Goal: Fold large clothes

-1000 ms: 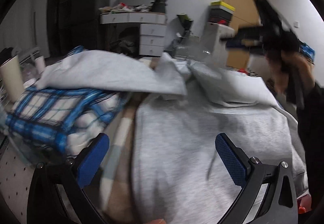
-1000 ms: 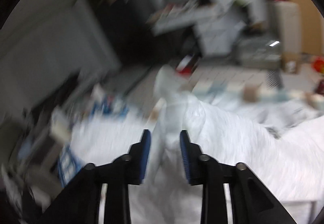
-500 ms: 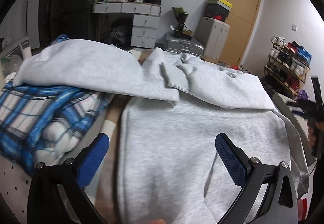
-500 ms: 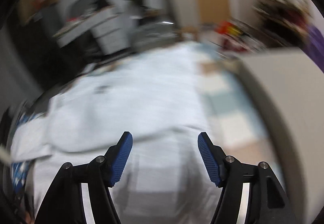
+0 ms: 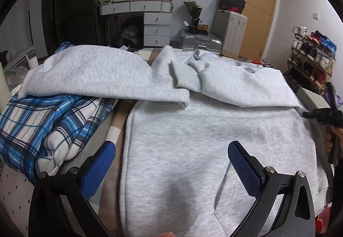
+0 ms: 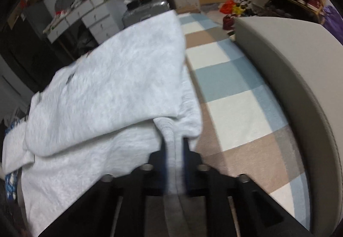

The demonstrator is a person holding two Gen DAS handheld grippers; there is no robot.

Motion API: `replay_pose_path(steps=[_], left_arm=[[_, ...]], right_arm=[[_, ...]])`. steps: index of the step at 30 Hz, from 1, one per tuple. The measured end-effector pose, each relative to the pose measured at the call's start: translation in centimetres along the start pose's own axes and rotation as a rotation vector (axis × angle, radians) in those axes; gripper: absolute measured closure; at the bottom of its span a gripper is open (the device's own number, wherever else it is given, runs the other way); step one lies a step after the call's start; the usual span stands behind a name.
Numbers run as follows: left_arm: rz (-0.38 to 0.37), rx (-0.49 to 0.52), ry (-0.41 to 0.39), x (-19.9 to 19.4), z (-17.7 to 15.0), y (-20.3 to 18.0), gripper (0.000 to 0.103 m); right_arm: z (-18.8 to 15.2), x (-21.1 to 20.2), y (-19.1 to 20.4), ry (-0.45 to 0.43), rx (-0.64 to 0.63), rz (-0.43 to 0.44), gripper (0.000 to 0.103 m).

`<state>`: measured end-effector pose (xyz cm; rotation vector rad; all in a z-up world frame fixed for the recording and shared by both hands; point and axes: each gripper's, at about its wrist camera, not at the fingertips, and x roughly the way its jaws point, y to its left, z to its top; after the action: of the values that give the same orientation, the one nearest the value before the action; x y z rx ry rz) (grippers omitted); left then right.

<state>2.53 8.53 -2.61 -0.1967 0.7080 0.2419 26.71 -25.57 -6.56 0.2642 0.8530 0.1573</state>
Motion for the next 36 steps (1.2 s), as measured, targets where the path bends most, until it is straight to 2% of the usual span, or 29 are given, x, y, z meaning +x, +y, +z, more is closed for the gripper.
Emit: replay_pose_path(steps=[2, 3, 4, 6, 10, 15, 18, 21, 23, 27, 28, 29, 33, 36], left_arm=[[0.014, -0.017, 0.001, 0.0, 0.2, 0.4, 0.001], [0.015, -0.024, 0.001, 0.0, 0.3, 0.5, 0.001], [0.014, -0.030, 0.002, 0.1, 0.4, 0.7, 0.001], [0.016, -0.031, 0.003, 0.3, 0.5, 0.8, 0.001], [0.011, -0.033, 0.010, 0.7, 0.5, 0.8, 0.001], [0.015, -0.025, 0.014, 0.6, 0.3, 1.0, 0.001], [0.019, -0.038, 0.017, 0.5, 0.0, 1.6, 0.001], [0.036, -0.050, 0.031, 0.7, -0.2, 2.1, 0.001], [0.039, -0.063, 0.038, 0.8, -0.2, 2.3, 0.001], [0.015, -0.059, 0.033, 0.7, -0.3, 2.1, 0.001], [0.010, -0.055, 0.037, 0.8, -0.3, 1.9, 0.001], [0.003, -0.050, 0.044, 1.0, -0.4, 1.7, 0.001], [-0.024, -0.022, 0.046, 1.0, -0.5, 1.0, 0.001], [-0.053, -0.010, 0.042, 0.7, -0.6, 0.7, 0.001]], right_arm=[[0.1, -1.8, -3.1, -0.079, 0.106, -0.001, 0.099], [0.1, -1.9, -4.3, -0.073, 0.153, 0.019, 0.099], [0.1, -2.1, -4.7, -0.069, 0.162, -0.021, 0.099], [-0.3, -2.7, -4.2, -0.104, 0.110, -0.129, 0.098], [-0.1, -3.6, -5.1, -0.116, 0.136, -0.128, 0.098], [0.3, -4.3, -4.2, -0.197, 0.099, -0.283, 0.098], [0.4, -3.9, -4.2, -0.157, 0.089, -0.274, 0.095], [-0.2, -4.3, -3.7, -0.131, 0.052, -0.251, 0.082], [-0.5, -5.3, -3.3, -0.147, 0.042, -0.213, 0.055], [-1.5, -7.5, -1.8, -0.158, 0.013, -0.141, 0.036], [-2.1, -8.1, -1.1, -0.162, -0.008, -0.118, 0.028], [-2.9, -8.7, -0.4, -0.167, -0.033, -0.104, 0.025], [-5.0, -9.3, 1.3, -0.151, -0.091, -0.101, 0.024], [-6.8, -9.8, 2.1, -0.131, -0.108, -0.060, 0.024]])
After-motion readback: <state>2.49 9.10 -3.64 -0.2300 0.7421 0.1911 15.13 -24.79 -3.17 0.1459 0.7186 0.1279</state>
